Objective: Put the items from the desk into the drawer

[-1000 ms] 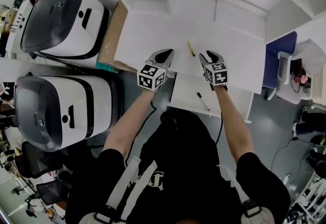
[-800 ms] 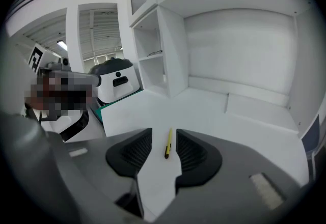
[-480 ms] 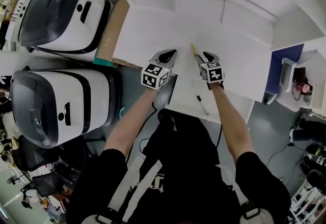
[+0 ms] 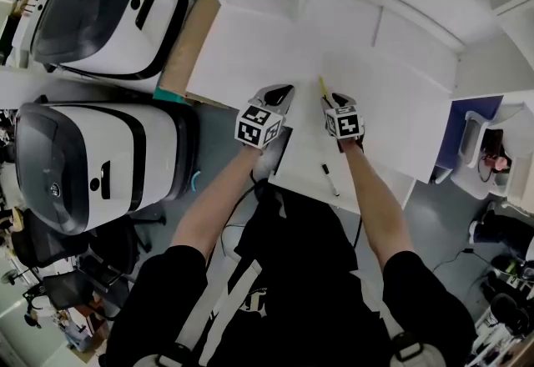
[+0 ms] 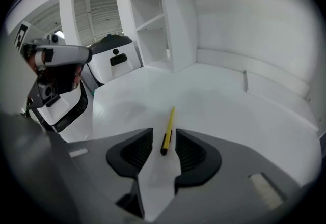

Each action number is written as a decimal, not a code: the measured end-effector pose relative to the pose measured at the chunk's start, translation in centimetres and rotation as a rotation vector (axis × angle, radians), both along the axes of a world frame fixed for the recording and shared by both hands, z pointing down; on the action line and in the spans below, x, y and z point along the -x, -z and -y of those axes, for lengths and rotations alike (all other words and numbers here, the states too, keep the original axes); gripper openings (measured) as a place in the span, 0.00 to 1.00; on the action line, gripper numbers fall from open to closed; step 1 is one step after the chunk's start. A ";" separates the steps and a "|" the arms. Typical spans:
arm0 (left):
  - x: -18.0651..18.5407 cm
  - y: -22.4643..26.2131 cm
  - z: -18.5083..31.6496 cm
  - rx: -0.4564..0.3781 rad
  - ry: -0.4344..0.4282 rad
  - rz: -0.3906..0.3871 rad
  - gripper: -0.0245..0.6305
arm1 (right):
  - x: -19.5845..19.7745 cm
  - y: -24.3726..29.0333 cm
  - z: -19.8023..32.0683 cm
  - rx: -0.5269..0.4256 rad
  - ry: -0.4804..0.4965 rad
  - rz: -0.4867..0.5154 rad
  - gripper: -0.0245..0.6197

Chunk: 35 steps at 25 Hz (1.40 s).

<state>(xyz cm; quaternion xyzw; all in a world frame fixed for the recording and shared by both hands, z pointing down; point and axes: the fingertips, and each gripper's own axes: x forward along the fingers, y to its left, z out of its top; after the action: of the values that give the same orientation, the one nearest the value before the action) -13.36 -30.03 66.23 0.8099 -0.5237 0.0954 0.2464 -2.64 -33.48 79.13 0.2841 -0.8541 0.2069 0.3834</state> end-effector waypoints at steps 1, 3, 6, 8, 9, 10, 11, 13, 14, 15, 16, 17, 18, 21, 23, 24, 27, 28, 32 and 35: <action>0.1 -0.1 0.0 0.002 0.000 0.000 0.04 | 0.0 -0.4 0.0 0.007 -0.001 -0.007 0.26; 0.3 -0.3 -0.1 0.006 0.001 0.003 0.04 | -0.1 -1.3 0.0 0.019 -0.002 -0.023 0.25; 0.9 -0.5 -0.3 0.010 0.011 0.008 0.04 | 0.0 -2.1 -0.2 0.029 0.012 -0.044 0.24; 1.4 -0.6 -0.6 0.015 0.021 0.011 0.04 | 0.1 -2.6 -0.3 0.028 0.019 -0.058 0.23; 1.7 -0.7 -0.8 0.017 0.025 0.012 0.04 | 0.1 -2.7 -0.3 0.025 0.019 -0.065 0.22; 1.9 -0.8 -1.0 0.019 0.029 0.013 0.04 | 0.0 -2.8 -0.3 0.019 0.017 -0.072 0.20; 2.1 -0.9 -1.1 0.020 0.033 0.013 0.04 | 0.0 -2.9 -0.2 0.011 0.016 -0.079 0.17; 2.4 -1.0 -1.4 0.025 0.040 0.014 0.04 | 0.0 -2.9 -0.2 0.000 0.016 -0.090 0.12; 2.5 -1.1 -1.5 0.028 0.043 0.014 0.04 | 0.0 -2.9 -0.2 -0.001 0.018 -0.092 0.12; 2.6 -1.2 -1.6 0.030 0.043 0.015 0.04 | 0.1 -3.0 -0.3 0.000 0.019 -0.092 0.12; 2.6 -1.2 -1.7 0.031 0.043 0.016 0.04 | 0.1 -3.0 -0.4 0.002 0.020 -0.093 0.12; 2.6 -1.2 -1.8 0.031 0.042 0.017 0.04 | 0.1 -2.9 -0.5 0.003 0.018 -0.095 0.11; 2.6 -1.1 -1.9 0.031 0.042 0.017 0.04 | 0.1 -2.7 -0.5 0.002 0.016 -0.095 0.11; 2.5 -0.7 -1.9 0.023 0.040 0.018 0.04 | 0.1 -2.1 -0.6 0.000 0.011 -0.084 0.11; 2.5 -0.3 -1.9 0.015 0.038 0.017 0.04 | 0.0 -1.5 -0.5 -0.008 0.004 -0.074 0.11; 2.5 -0.1 -1.9 0.012 0.039 0.017 0.04 | 0.0 -1.1 -0.5 -0.013 0.000 -0.067 0.11; 2.5 0.6 -2.1 0.002 0.039 0.014 0.04 | 0.1 0.4 -0.5 -0.029 -0.016 -0.050 0.11; 2.5 0.9 -2.2 -0.003 0.036 0.013 0.04 | 0.1 0.9 -0.5 -0.036 -0.022 -0.043 0.11; 2.1 2.3 -2.4 -0.030 0.027 0.006 0.04 | -0.1 3.2 -0.5 -0.069 -0.039 -0.014 0.11; 1.7 3.6 -2.5 -0.052 0.016 0.001 0.04 | -0.5 4.7 -0.6 -0.087 -0.052 0.004 0.11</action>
<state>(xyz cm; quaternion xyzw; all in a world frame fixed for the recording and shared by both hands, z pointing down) -15.09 -27.50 62.64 0.8118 -0.5326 0.0801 0.2256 -2.13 -32.83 74.39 0.3222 -0.8554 0.1800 0.3634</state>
